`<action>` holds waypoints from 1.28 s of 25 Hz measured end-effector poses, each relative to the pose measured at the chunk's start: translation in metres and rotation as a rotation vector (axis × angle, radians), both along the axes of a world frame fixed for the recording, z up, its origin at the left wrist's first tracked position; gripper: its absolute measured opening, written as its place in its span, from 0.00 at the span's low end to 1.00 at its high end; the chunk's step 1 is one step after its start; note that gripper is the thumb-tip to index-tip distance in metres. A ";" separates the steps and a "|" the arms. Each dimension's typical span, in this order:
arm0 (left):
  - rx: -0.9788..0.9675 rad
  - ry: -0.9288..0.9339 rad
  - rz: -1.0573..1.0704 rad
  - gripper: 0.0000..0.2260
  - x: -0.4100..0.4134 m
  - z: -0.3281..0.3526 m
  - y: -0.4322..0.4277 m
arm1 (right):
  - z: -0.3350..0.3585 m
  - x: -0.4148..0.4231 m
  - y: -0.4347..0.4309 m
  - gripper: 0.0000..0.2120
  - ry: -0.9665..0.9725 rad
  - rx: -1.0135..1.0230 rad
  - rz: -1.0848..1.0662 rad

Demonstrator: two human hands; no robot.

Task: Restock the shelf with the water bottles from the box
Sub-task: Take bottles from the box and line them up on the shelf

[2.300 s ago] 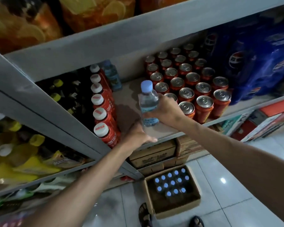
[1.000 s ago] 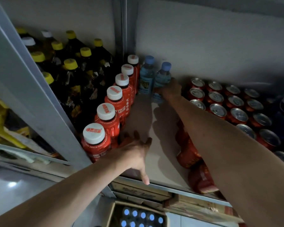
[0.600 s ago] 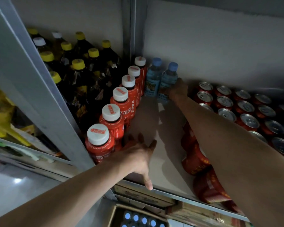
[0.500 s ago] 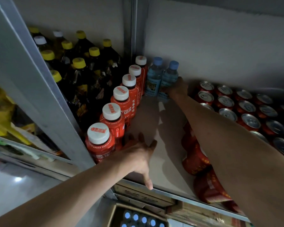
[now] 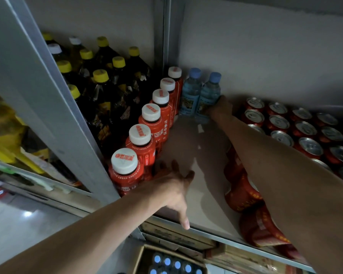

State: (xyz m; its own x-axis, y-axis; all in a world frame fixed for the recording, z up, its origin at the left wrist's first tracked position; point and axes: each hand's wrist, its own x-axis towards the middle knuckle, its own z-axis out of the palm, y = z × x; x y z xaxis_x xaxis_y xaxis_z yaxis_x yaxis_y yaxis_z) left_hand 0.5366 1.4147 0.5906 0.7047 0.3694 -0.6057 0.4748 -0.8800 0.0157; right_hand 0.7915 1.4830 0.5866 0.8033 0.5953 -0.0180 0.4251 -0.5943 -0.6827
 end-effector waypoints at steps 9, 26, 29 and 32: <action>-0.133 -0.046 0.035 0.57 -0.005 0.004 -0.002 | 0.028 -0.044 -0.033 0.18 0.208 0.001 0.027; -0.585 -0.437 -0.126 0.03 -0.058 -0.037 -0.115 | -0.106 -0.284 -0.400 0.10 0.610 0.085 -0.367; -0.771 -0.096 0.241 0.04 -0.084 -0.133 -0.138 | -0.204 -0.313 -0.430 0.07 0.751 0.007 -0.529; -0.680 0.088 0.477 0.08 -0.111 -0.260 -0.142 | -0.317 -0.346 -0.442 0.05 0.780 -0.091 -0.580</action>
